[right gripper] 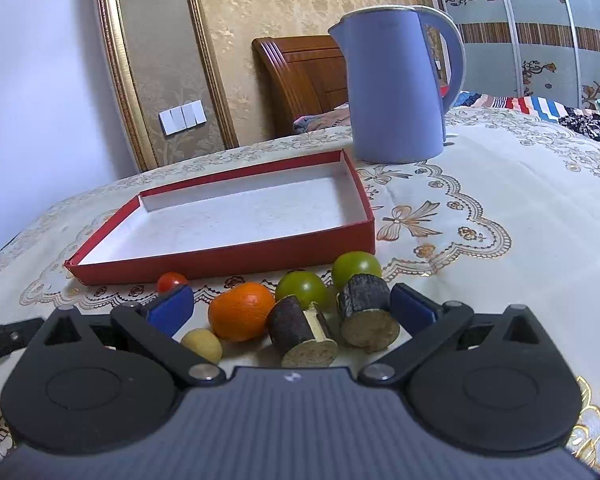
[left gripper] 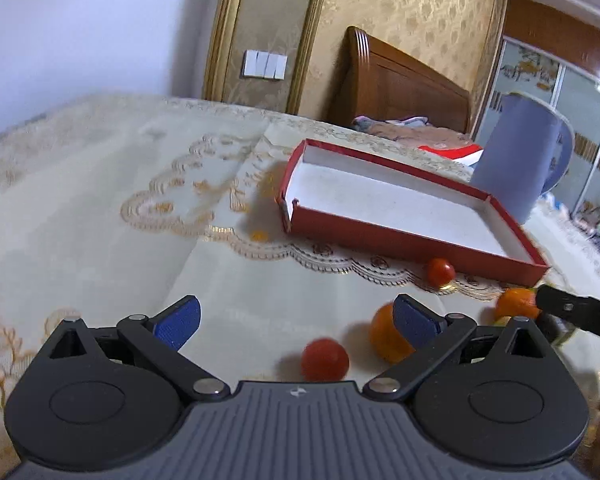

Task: Organize fruits

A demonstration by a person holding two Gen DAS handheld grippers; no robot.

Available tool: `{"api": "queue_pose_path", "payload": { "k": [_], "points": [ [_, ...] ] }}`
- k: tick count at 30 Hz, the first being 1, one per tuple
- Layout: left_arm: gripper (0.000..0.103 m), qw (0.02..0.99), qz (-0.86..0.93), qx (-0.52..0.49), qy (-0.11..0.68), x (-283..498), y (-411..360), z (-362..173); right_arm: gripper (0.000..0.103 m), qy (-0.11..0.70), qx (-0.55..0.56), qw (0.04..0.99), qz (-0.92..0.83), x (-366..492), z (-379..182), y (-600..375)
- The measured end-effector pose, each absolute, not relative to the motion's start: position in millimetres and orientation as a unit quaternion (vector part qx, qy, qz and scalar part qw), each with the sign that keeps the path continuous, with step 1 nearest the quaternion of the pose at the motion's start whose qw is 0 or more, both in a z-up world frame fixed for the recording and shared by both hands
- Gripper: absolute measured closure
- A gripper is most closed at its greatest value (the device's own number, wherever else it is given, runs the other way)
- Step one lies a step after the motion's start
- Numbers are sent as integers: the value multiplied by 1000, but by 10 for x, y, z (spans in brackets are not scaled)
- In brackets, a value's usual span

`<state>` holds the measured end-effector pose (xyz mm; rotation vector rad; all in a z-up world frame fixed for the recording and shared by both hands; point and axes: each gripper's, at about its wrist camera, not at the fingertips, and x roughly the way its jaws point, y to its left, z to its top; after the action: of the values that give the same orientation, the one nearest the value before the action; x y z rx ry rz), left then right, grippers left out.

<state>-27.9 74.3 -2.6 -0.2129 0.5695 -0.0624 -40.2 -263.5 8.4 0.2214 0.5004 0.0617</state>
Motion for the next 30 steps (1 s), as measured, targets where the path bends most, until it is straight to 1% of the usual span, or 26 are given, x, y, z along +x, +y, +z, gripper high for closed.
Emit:
{"api": "queue_pose_path", "payload": {
  "k": [3, 8, 15, 23, 26, 30],
  "points": [
    [0, 954, -32, -113, 274, -435, 767, 2, 0, 248, 109, 962, 28, -397, 83, -2636],
    [0, 959, -45, -73, 272, -710, 539, 10, 0, 248, 123, 961, 23, -396, 76, -2681],
    [0, 956, -66, -49, 281, -796, 296, -62, 0, 234, 172, 957, -7, -463, 57, -2888],
    [1, 960, -53, -37, 272, -757, 234, -133, 0, 237, 118, 964, -29, -626, 97, -3055],
    [1, 964, -51, -36, 259, -786, 211, -128, 0, 236, 134, 962, -31, -663, 93, -3221],
    [1, 963, -70, -27, 257, -802, 119, -113, 0, 233, 118, 964, -47, -661, 77, -3228]
  ]
}}
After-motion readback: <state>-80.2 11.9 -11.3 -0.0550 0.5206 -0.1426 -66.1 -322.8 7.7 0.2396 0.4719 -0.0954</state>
